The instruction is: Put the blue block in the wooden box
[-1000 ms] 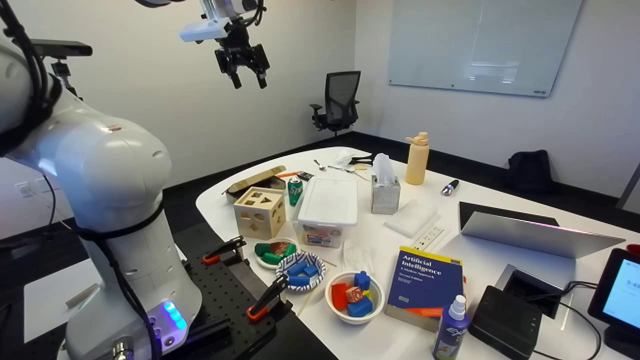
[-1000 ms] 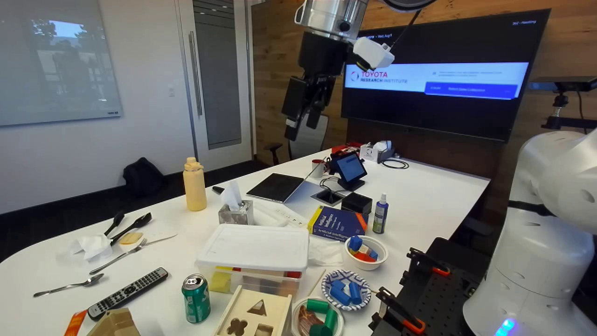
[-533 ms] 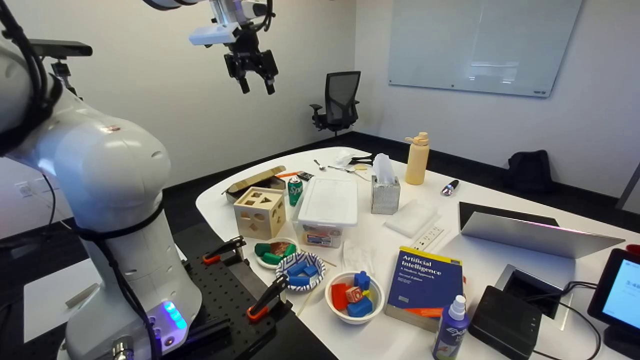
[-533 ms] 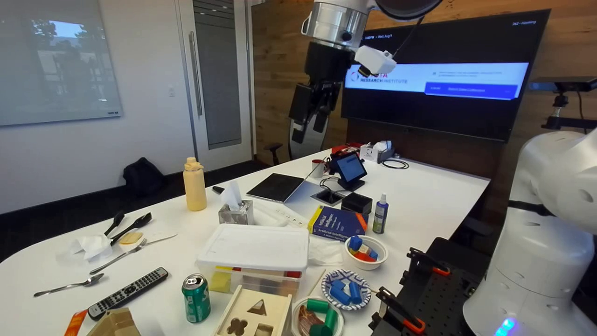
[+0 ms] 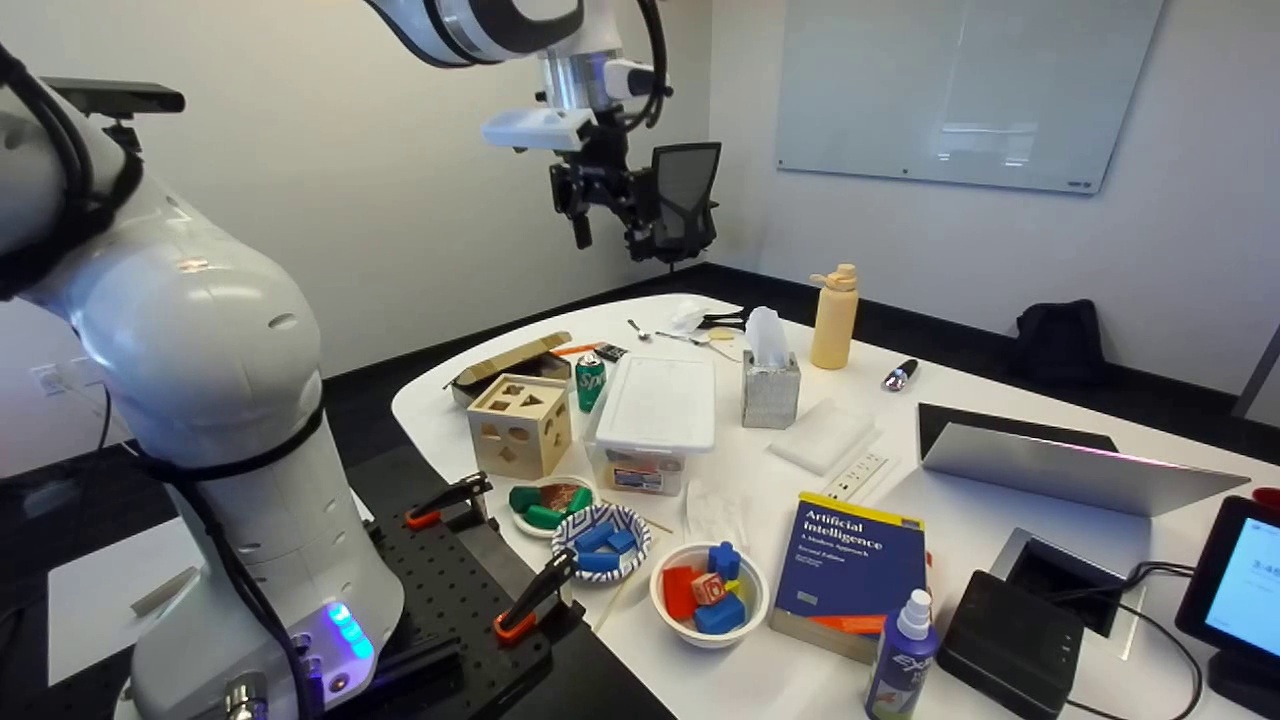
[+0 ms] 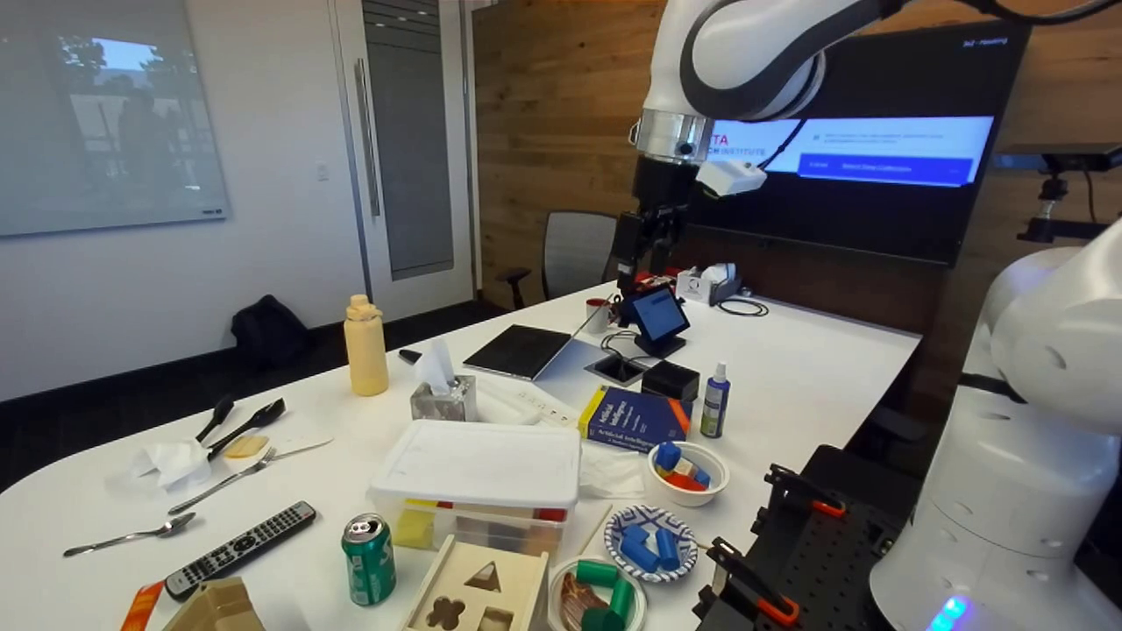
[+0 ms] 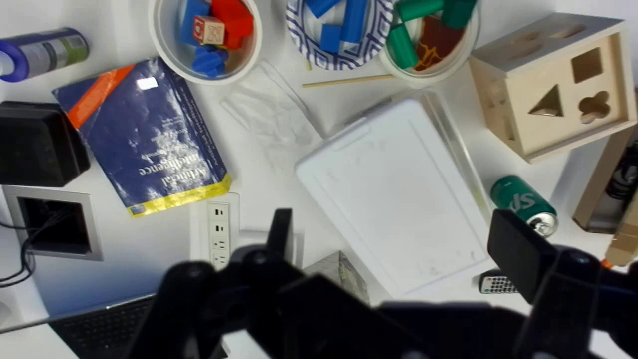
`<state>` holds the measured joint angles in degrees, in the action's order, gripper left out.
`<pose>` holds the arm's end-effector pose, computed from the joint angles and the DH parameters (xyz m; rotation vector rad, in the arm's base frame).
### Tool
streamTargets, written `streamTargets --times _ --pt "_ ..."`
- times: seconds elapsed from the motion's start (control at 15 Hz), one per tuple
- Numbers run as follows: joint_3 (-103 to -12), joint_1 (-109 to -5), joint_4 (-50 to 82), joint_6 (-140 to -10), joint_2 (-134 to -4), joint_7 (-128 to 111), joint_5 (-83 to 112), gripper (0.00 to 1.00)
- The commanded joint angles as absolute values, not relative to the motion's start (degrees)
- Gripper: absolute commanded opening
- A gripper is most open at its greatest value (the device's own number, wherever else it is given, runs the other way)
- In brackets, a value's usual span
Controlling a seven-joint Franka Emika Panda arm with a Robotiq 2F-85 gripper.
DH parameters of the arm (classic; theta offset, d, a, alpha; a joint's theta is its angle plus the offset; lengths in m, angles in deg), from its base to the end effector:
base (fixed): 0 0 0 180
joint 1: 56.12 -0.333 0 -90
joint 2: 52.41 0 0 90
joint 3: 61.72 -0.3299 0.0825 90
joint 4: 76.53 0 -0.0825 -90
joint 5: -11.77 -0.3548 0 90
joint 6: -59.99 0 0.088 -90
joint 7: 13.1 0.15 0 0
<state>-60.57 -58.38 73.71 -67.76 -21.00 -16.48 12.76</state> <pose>0.3593 0.0059 0.4242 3.1221 0.1406 0.2435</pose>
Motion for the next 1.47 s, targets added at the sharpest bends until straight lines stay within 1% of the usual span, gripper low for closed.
streamTargets --times 0.0,0.47,0.67,0.93,1.13,1.27,1.33,1.4 --pt "-56.33 -54.87 75.82 -75.47 -27.18 -21.08 14.42 1.0" --pt "-46.4 -52.69 77.3 -87.79 -41.69 -32.93 8.03 1.0" --pt "-44.95 -51.26 77.12 -91.93 -47.06 -36.78 5.24 1.0" --pt "-45.51 -49.03 76.68 -95.91 -53.69 -41.6 0.06 1.0" --pt "-46.93 -46.63 75.42 -96.03 -58.51 -45.22 -3.5 1.0" --pt "-45.5 -47.22 74.1 -94.64 -61.8 -46.98 -5.08 1.0" --pt "-48.37 -44.01 73.19 -90.96 -60.76 -47.0 -4.51 1.0" --pt "-48.49 -44.14 75.52 -94.37 -59.77 -44.64 -2.34 1.0"
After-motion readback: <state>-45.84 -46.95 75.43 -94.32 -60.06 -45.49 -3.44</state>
